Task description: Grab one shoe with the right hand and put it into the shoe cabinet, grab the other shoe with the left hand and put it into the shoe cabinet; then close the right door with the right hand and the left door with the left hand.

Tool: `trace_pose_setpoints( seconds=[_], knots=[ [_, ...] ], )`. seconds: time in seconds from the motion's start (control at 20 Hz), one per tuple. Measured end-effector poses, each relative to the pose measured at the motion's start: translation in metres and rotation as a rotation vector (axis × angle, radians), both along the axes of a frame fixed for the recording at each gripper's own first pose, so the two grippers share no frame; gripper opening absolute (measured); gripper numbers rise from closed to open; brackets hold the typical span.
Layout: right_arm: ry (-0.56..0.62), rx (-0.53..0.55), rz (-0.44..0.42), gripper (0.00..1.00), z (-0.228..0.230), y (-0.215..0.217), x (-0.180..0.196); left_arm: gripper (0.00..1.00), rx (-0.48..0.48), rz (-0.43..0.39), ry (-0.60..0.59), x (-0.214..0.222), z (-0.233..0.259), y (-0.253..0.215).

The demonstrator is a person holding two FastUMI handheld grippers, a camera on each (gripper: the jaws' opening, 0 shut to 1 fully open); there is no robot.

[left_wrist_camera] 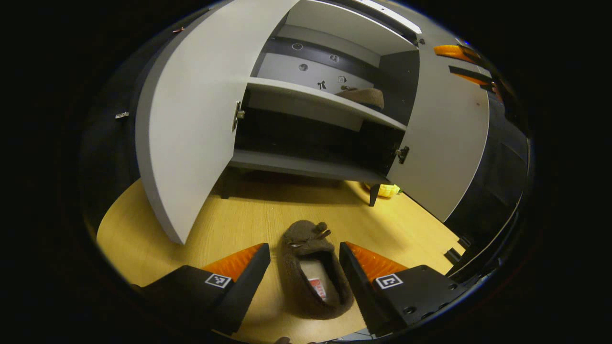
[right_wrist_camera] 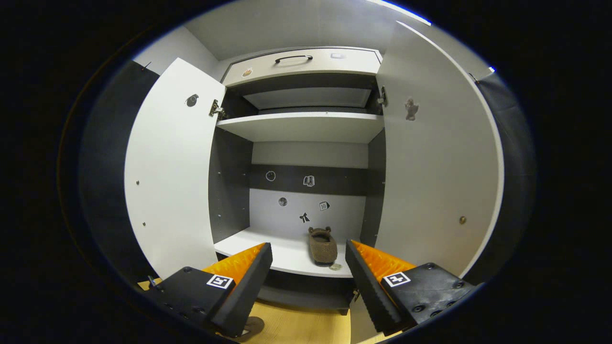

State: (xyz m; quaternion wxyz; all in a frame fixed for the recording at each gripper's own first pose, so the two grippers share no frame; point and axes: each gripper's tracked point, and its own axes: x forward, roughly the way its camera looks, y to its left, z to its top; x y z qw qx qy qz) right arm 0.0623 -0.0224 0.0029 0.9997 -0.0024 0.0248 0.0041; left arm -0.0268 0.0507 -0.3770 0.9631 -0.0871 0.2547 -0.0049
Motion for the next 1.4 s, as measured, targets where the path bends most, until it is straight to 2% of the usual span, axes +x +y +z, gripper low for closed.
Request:
trace_pose_setpoints(
  seconds=[0.1, 0.3, 0.45, 0.75, 0.85, 0.9, 0.95, 1.0, 1.1, 1.25, 1.4],
  knots=[
    [0.017, -0.006, -0.019, 0.98, -0.001, -0.007, -0.013, 0.87, -0.005, -0.003, 0.023, -0.001, -0.02, 0.0],
    [0.04, -0.046, -0.045, 0.98, -0.001, -0.017, -0.034, 0.87, -0.003, 0.031, 0.076, 0.009, -0.058, 0.009],
    [0.062, -0.058, -0.053, 0.98, -0.006, -0.023, -0.04, 0.76, -0.005, 0.037, 0.081, 0.018, -0.069, 0.011],
    [0.094, -0.067, -0.05, 0.98, -0.013, -0.028, -0.043, 0.66, 0.003, 0.046, 0.084, 0.038, -0.083, 0.01],
    [0.111, -0.075, -0.051, 0.98, -0.018, -0.032, -0.045, 0.6, 0.006, 0.041, 0.098, 0.04, -0.085, 0.008],
    [0.119, -0.075, -0.051, 0.98, -0.02, -0.033, -0.045, 0.42, 0.031, 0.062, 0.096, 0.043, -0.084, 0.014],
    [0.123, -0.076, -0.049, 0.98, -0.022, -0.034, -0.045, 0.31, 0.053, 0.074, 0.099, 0.046, -0.084, 0.018],
    [0.125, -0.078, -0.048, 0.98, -0.023, -0.035, -0.044, 0.13, 0.059, 0.068, 0.111, 0.045, -0.084, 0.018],
    [0.129, -0.081, -0.042, 0.98, -0.025, -0.035, -0.043, 0.07, 0.056, 0.042, 0.132, 0.043, -0.085, 0.015],
    [0.132, -0.082, -0.028, 0.98, -0.028, -0.033, -0.039, 0.05, 0.062, 0.003, 0.153, 0.041, -0.079, 0.011],
    [0.13, -0.085, -0.005, 0.98, -0.029, -0.029, -0.037, 0.05, 0.065, -0.004, 0.11, 0.037, -0.043, 0.006]
  ],
)
